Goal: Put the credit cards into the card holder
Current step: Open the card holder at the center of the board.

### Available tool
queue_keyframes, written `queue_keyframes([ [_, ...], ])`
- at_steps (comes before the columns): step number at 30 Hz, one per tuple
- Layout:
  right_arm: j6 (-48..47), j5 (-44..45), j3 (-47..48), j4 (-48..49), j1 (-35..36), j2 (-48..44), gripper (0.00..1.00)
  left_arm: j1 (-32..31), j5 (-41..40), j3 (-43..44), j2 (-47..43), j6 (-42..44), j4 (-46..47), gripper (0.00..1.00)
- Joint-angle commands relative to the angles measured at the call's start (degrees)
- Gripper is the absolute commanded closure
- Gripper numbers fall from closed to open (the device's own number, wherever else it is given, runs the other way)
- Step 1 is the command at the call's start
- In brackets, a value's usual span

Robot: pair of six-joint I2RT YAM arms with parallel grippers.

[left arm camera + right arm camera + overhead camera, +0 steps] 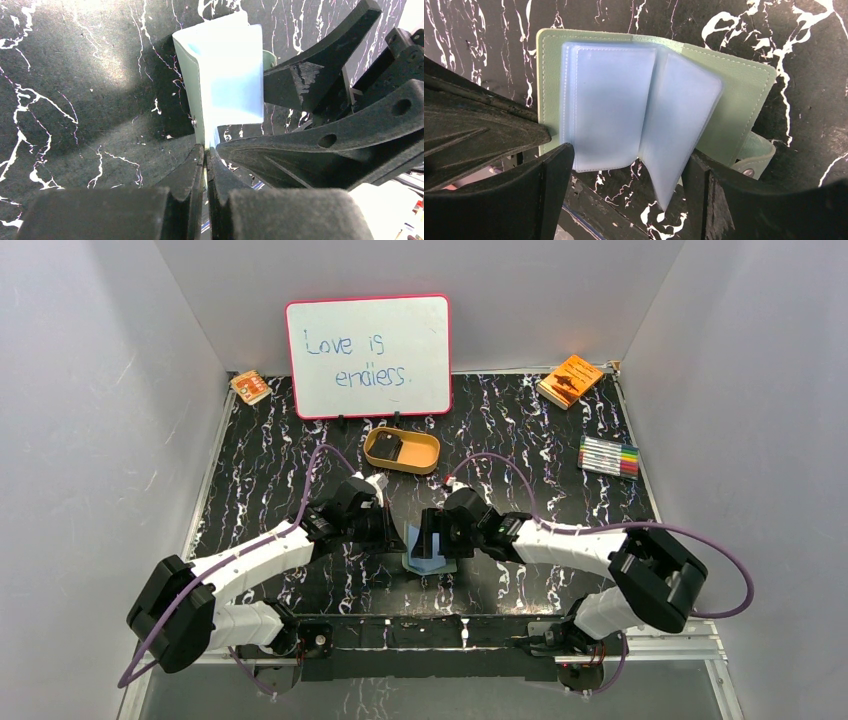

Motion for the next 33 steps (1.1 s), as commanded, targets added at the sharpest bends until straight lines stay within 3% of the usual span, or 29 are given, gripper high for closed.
queue_keyframes([
  [1, 0.04, -0.39, 3.26, 1.29, 0.15, 1.86, 0.15, -0.25, 0.88, 2.15, -1.42, 0.65, -1.12, 1.0],
  [6, 0.43, 0.28, 3.43, -0.45, 0.13, 3.22, 0.19, -0.25, 0.75, 2.24, -1.34, 0.65, -1.11, 1.0],
  [16, -0.72, 0.91, -1.37, 5.37, 0.23, -3.89, 0.07, -0.23, 0.6, 1.92, -1.16, 0.65, -1.07, 1.0],
  [33, -1.02, -1.4, 1.32, 4.07, 0.2, 1.29, 0.07, -0.27, 0.74, 2.01, -1.07, 0.21, -1.15, 1.0],
])
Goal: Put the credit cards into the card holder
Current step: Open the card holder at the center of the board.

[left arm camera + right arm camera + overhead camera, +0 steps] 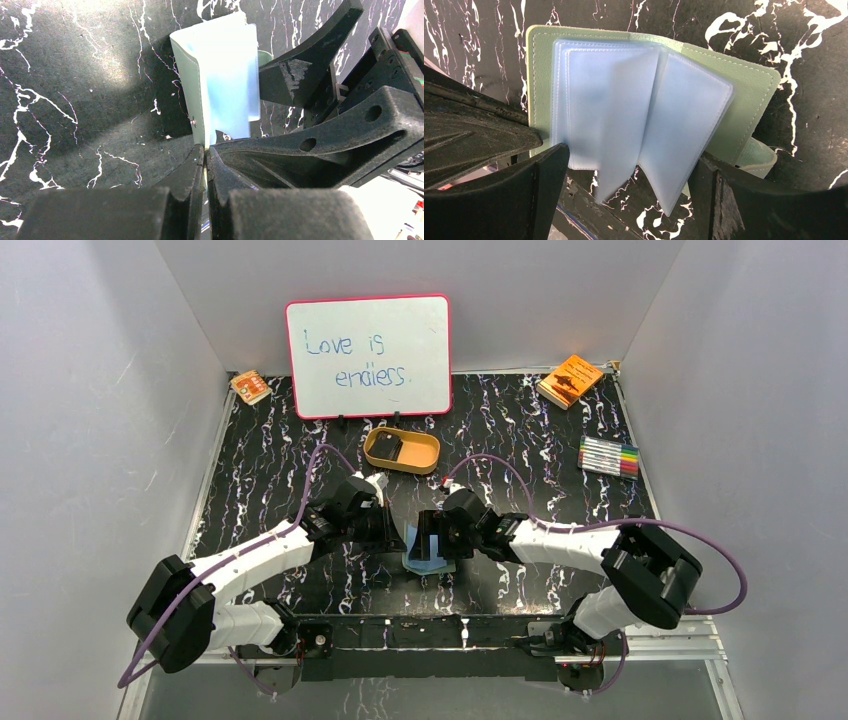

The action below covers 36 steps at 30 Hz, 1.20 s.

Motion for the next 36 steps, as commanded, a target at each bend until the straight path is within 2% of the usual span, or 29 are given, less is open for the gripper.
queue_keyframes([
  [1, 0.77, -0.29, 0.84, 3.08, 0.23, -1.61, 0.06, -0.3, 0.73, 1.7, -1.07, 0.25, -0.96, 1.0],
  [6, 0.76, 0.15, -0.95, 5.88, 0.15, -4.01, 0.04, -0.22, 0.62, 1.68, -1.07, 0.16, -0.88, 1.0],
  [16, 0.42, -0.43, 1.15, 3.67, 0.13, -0.85, 0.07, -0.25, 0.62, 1.77, -0.81, 0.12, -0.81, 1.0],
  [22, 0.76, -0.12, 0.29, 3.11, 0.17, -0.3, 0.17, -0.24, 0.57, 1.75, -0.72, 0.34, -0.82, 1.0],
  [28, 1.18, 0.47, -0.69, 3.24, 0.18, -0.93, 0.23, -0.29, 0.47, 1.68, -0.46, 0.37, -0.79, 1.0],
  [36, 1.24, 0.94, -1.14, 2.75, 0.08, -1.05, 0.45, -0.24, -0.61, 0.87, 0.11, 1.05, -0.79, 1.0],
])
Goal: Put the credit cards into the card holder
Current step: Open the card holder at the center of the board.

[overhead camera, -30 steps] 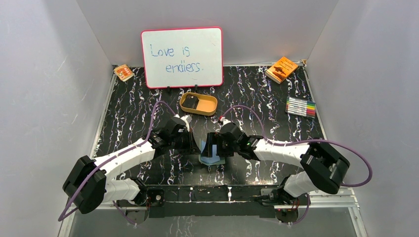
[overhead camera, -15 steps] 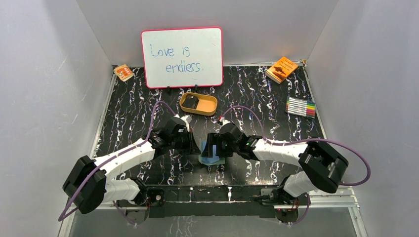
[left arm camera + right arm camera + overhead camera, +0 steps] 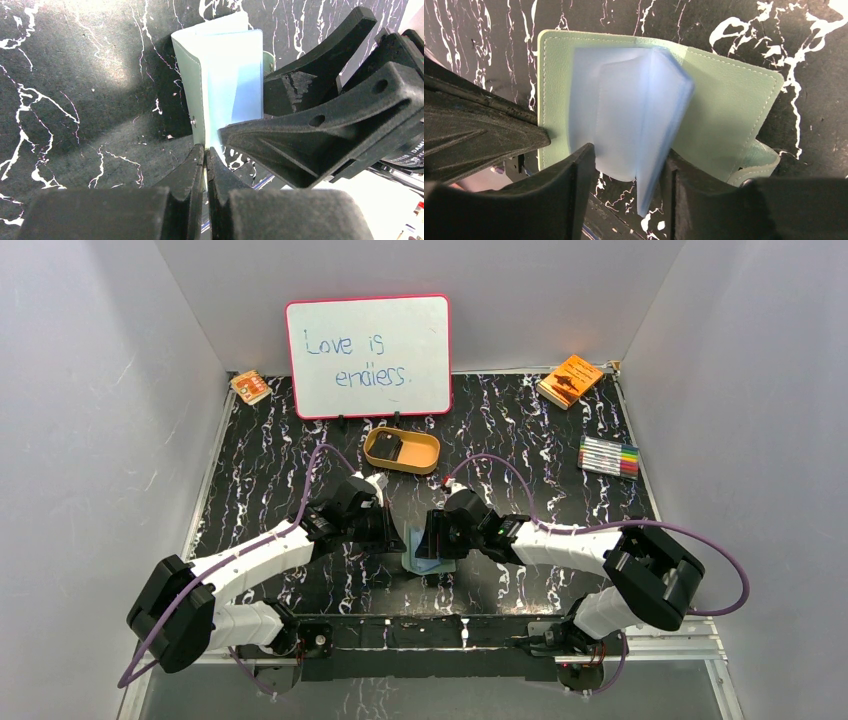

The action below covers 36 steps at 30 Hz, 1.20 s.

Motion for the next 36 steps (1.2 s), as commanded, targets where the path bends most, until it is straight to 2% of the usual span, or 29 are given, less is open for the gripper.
queue_keyframes([
  [1, 0.13, 0.8, 0.02, 0.22, 0.14, -0.19, 0.47, -0.27, -0.64, 0.7, 0.23, 1.06, -0.67, 1.0],
  [10, -0.66, 1.15, 1.81, -2.58, 0.1, 1.88, 0.66, -0.28, -2.07, -0.83, 2.53, 1.8, 0.33, 1.0],
  [17, -1.14, 2.59, 3.48, -6.4, 0.11, 2.99, 0.72, -0.28, -3.15, -0.45, 2.97, 2.01, -0.12, 0.99],
  [19, -1.19, 2.81, 3.74, -6.74, 0.13, 3.13, 0.73, -0.29, -4.1, 0.27, 2.41, 2.39, -1.18, 0.89],
  [23, -1.43, 2.84, 4.49, -7.71, 0.14, 3.7, 0.74, -0.23, -6.66, 1.97, 0.03, 3.1, -3.7, 0.61],
  [25, -1.58, 2.84, 4.77, -8.05, 0.2, 3.89, 0.74, -0.23, -7.58, 2.88, -1.13, 3.23, -4.73, 0.51],
  [30, -1.82, 4.41, 5.58, -8.77, 0.13, 4.11, 0.74, -0.29, -7.22, 5.48, -3.01, 2.77, -5.47, 0.39],
  [36, -2.01, 4.9, 6.26, -9.31, 0.19, 4.09, 0.74, -0.29, -3.42, 8.72, -2.84, 1.4, -3.74, 0.34],
])
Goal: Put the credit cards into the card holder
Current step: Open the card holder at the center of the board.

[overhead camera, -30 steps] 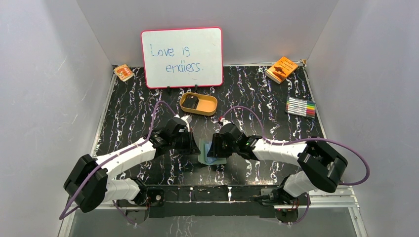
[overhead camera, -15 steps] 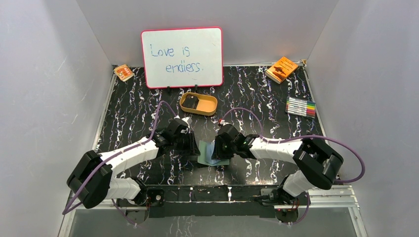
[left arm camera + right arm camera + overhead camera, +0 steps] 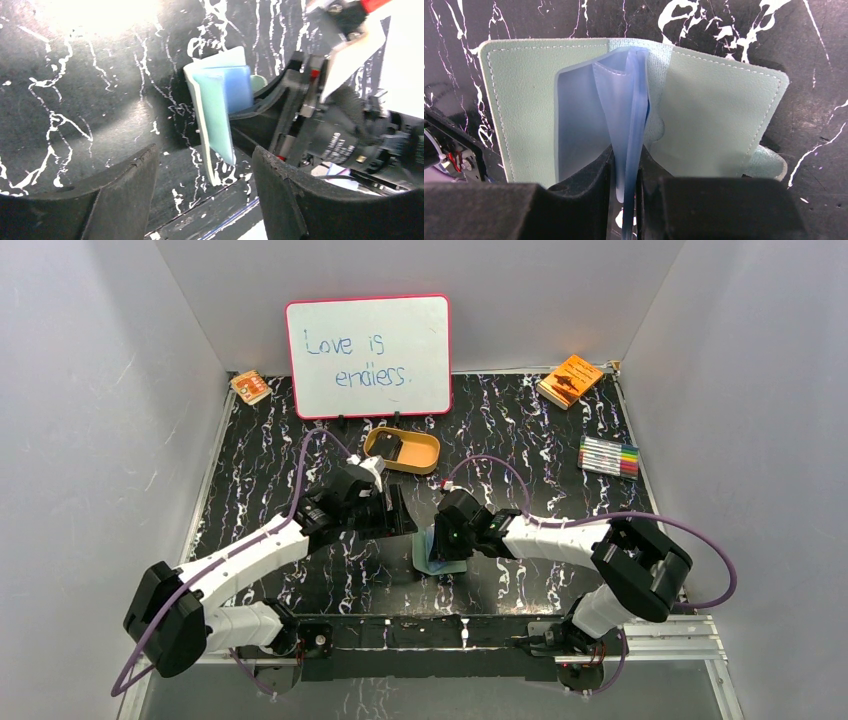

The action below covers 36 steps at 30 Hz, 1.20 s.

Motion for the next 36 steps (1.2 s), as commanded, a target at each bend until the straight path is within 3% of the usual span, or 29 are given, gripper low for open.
queue_keyframes([
  [1, -0.57, 1.59, 2.71, -0.15, 0.16, 0.33, 0.75, -0.3, 3.87, 3.53, -1.18, -1.26, 1.2, 0.34],
  [11, -0.27, 1.43, 2.71, 0.26, 0.13, 0.6, 0.75, -0.33, 13.26, 2.34, 3.33, -8.3, 13.47, 0.42],
  [20, 0.17, 1.41, 2.54, 0.81, 0.21, 0.53, 0.76, -0.41, 15.77, -0.11, 7.91, -12.04, 21.27, 0.7],
  [24, 0.38, 1.33, 2.63, 1.19, 0.22, 0.62, 0.76, -0.45, 15.71, -1.56, 9.44, -12.15, 22.03, 0.81],
  [36, 1.1, 0.95, 1.84, 1.93, 0.12, -0.13, 0.77, -0.43, 12.39, -6.46, 10.9, -9.41, 18.6, 0.96],
])
